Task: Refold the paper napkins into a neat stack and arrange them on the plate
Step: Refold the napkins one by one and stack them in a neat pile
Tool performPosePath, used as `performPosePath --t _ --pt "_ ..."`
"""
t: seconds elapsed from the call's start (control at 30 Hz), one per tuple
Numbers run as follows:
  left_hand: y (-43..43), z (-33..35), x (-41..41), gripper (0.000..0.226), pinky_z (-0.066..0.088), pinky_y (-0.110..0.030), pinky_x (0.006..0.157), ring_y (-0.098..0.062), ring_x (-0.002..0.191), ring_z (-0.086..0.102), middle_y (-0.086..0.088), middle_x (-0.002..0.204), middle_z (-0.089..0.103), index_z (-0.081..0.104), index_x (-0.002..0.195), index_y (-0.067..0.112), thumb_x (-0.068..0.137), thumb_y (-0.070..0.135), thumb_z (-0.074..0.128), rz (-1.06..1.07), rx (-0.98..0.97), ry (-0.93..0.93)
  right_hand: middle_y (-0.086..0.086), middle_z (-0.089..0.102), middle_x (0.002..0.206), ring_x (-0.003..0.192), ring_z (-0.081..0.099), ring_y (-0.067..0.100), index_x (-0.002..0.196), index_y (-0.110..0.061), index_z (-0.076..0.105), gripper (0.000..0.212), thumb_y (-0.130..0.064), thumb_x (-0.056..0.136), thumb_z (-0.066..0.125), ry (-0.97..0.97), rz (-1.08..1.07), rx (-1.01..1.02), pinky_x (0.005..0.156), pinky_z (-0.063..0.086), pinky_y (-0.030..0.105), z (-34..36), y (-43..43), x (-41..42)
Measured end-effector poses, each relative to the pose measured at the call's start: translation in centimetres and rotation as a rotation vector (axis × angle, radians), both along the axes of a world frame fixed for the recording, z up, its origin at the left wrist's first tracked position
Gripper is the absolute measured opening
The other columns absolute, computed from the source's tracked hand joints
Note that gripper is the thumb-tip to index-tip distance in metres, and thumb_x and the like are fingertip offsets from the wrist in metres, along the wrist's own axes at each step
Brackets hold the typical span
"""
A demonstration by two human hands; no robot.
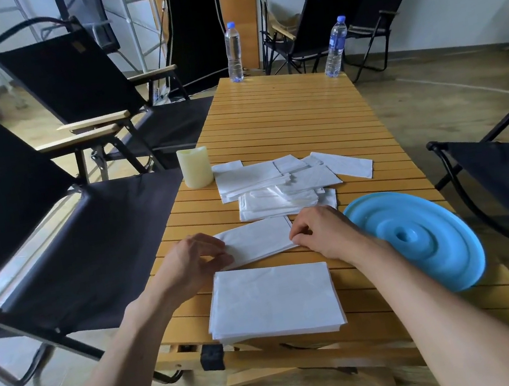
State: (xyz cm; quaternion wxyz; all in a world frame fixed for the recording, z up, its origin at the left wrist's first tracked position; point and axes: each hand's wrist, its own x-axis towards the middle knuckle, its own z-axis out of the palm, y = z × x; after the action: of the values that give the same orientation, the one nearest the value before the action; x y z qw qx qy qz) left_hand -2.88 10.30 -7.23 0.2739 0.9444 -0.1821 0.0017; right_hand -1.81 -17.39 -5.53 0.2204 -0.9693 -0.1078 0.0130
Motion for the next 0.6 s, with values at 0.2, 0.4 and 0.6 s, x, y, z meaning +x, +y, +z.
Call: performPosePath --t 0.2,0.4,0.6 --pt "-0.3 -0.1 0.1 0.019 0.039 -0.007 0.077 -0.005 0.098 0.054 0.01 0.117 0.063 0.08 0.101 0.023 0.085 0.032 0.076 0.031 0.017 -0.006 -0.011 0.06 0.098 0.095 0.055 0.01 0.093 -0.022 0.072 0.011 -0.022 0.096 0.061 0.005 -0.007 0.001 0.078 0.043 0.027 -0.2 0.1 0.0" --pt "-0.5 0.2 -0.1 0.023 0.049 -0.021 0.084 -0.008 0.102 0.055 0.014 0.113 0.058 0.079 0.097 0.028 0.079 0.042 0.077 0.055 0.001 0.04 -0.01 0.054 0.104 0.099 0.054 0.013 0.098 -0.022 0.065 0.013 -0.025 0.101 0.052 -0.03 -0.033 0.065 0.082 0.044 0.03 -0.3 0.4 0.3" --pt "-0.5 0.5 -0.1 0.015 0.045 -0.014 0.082 -0.009 0.105 0.057 0.004 0.121 0.066 0.079 0.102 0.018 0.089 0.023 0.074 0.096 -0.019 -0.078 -0.006 0.058 0.106 0.102 0.054 0.015 0.101 -0.022 0.059 0.01 -0.024 0.103 0.049 -0.129 -0.042 0.22 0.086 0.043 0.032 1.4 0.9 0.5"
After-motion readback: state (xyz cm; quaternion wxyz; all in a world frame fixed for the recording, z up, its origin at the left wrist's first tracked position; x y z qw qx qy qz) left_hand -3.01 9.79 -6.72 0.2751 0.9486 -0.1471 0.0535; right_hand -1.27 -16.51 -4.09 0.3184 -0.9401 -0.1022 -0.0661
